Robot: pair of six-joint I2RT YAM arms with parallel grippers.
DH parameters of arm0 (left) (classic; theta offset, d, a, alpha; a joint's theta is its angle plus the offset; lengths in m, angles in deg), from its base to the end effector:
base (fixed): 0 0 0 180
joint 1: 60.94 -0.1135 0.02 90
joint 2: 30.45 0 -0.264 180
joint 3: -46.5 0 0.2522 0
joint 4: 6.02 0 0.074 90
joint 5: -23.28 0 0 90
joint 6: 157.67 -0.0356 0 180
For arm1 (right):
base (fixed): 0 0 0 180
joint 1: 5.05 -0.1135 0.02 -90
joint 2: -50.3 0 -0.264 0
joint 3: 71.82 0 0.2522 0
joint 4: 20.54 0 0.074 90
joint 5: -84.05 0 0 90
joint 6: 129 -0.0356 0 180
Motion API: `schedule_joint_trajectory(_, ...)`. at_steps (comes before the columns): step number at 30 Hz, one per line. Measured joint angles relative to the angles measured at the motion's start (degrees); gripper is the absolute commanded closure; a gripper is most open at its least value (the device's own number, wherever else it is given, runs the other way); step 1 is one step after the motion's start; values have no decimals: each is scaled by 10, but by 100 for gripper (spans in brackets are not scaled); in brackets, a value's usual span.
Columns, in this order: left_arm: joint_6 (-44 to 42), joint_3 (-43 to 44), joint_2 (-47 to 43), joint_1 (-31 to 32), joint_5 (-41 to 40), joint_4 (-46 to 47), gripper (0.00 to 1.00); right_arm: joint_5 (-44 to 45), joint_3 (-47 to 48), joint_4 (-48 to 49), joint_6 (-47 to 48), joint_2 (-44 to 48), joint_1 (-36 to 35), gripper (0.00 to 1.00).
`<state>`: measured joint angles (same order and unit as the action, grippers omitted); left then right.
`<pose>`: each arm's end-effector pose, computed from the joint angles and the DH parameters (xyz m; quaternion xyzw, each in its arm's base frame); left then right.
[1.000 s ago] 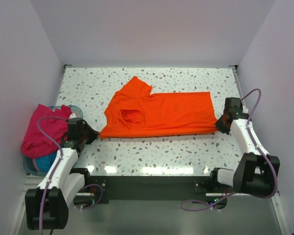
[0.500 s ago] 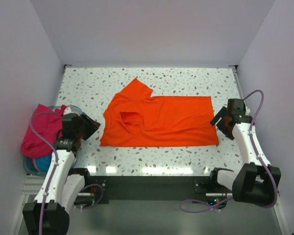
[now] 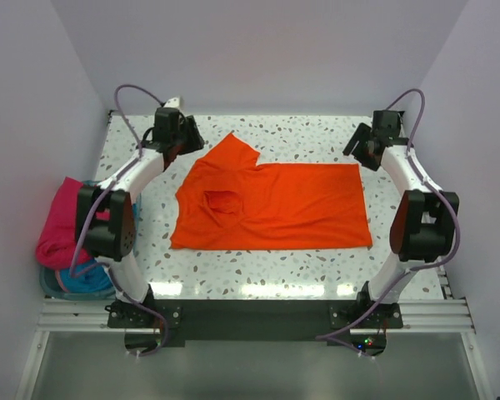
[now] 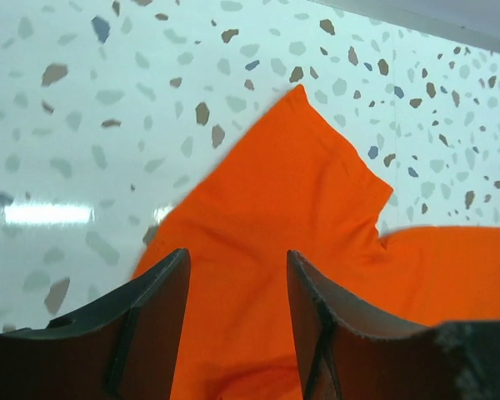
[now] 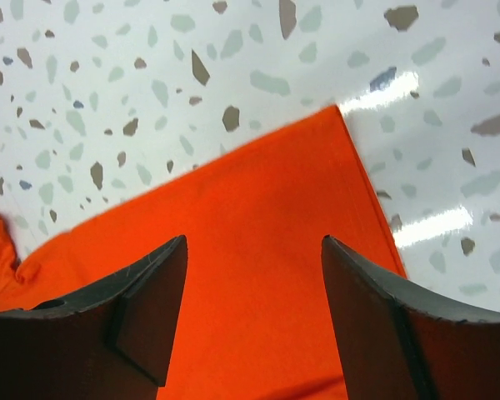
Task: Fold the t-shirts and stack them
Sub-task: Fold the tshirt
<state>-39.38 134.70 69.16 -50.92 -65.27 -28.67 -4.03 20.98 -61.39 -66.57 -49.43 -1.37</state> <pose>0.3958 -0.0708 0.2625 -0.1343 0.8729 -0.1644 0.4393 0.3877 -0.0261 0.2621 0.2570 0.8967 0.0592 0.3555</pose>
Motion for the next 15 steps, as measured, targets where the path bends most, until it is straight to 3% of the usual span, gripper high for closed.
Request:
schedule_joint_trajectory(8,-162,241,245,25,24,19,36,3,52,59,13,-96,1,33)
schedule_joint_trajectory(15,-266,405,406,49,42,6,33,3,60,92,29,-129,1,33)
